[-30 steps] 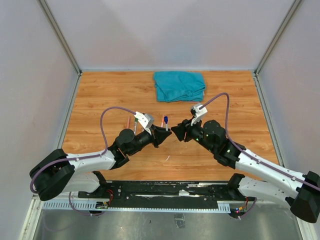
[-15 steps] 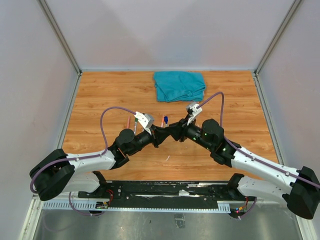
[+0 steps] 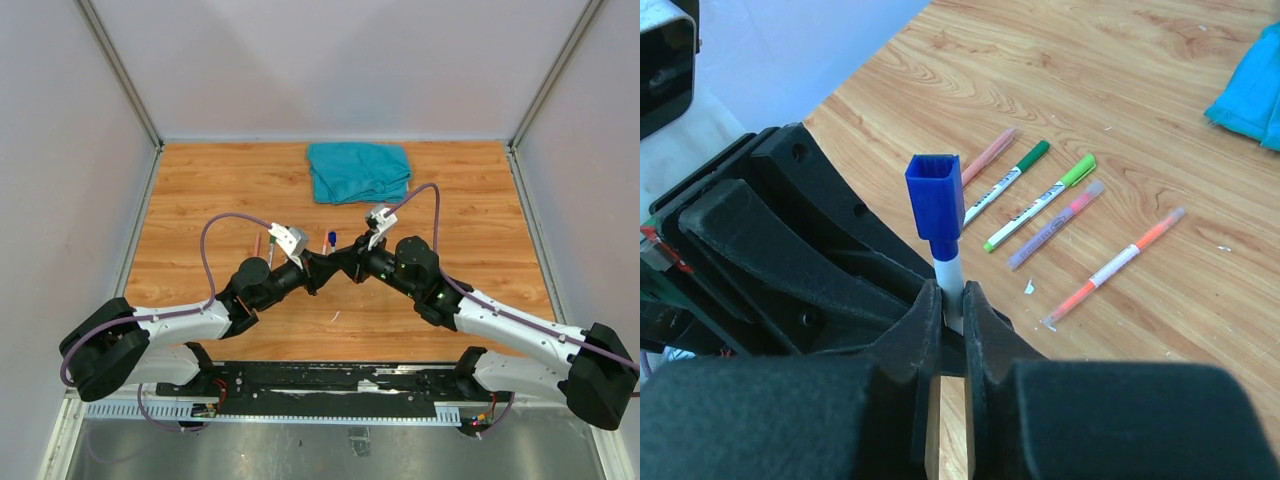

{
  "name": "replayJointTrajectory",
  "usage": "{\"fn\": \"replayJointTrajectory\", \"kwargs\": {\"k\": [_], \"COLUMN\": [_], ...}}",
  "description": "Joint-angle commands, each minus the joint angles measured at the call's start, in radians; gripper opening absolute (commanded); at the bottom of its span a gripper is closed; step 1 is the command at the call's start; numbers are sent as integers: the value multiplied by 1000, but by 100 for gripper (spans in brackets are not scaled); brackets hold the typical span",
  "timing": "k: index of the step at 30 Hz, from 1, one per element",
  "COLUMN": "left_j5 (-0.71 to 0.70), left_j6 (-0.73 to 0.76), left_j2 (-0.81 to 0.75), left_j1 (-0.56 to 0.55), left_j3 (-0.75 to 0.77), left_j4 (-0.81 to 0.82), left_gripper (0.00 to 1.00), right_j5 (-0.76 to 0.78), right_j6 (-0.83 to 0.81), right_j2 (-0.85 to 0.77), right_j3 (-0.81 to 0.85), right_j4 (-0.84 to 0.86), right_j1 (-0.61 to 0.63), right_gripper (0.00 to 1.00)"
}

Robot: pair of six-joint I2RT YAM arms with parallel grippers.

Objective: Insert the pens into the pen caps
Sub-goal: Place the pen at the center of the board.

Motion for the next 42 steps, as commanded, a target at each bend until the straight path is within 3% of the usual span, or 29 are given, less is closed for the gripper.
{"fn": "replayJointTrajectory", "kwargs": {"k": [1, 6, 13, 21, 25, 30, 42], "left_j5": [0, -26, -117, -113, -163, -207, -277], "left_j6": [9, 8, -22, -169, -167, -168, -157], "left_j2": [-3, -7, -12, 47, 39, 24, -39], "left_j1": [3, 3, 10, 163, 165, 165, 165], "left_j3": [23, 19, 15, 41, 44, 39, 13], "left_j4": [50, 47, 23, -79, -110, -125, -131], "left_gripper": [2, 27, 55, 60, 61, 62, 64], "right_j5": [1, 69, 293, 324, 274, 127, 160], "right_j6": [-20, -53, -79, 46, 158, 284, 477], "right_j2": [2, -10, 11, 202, 319, 451, 675], "right_j3": [24, 60, 131, 292, 376, 419, 567], "right_j4": [13, -81, -291, -518, -630, -650, -783], "right_j1": [-7, -7, -7, -30, -84, -155, -176], "right_gripper": [1, 1, 1, 1, 3, 4, 1]}}
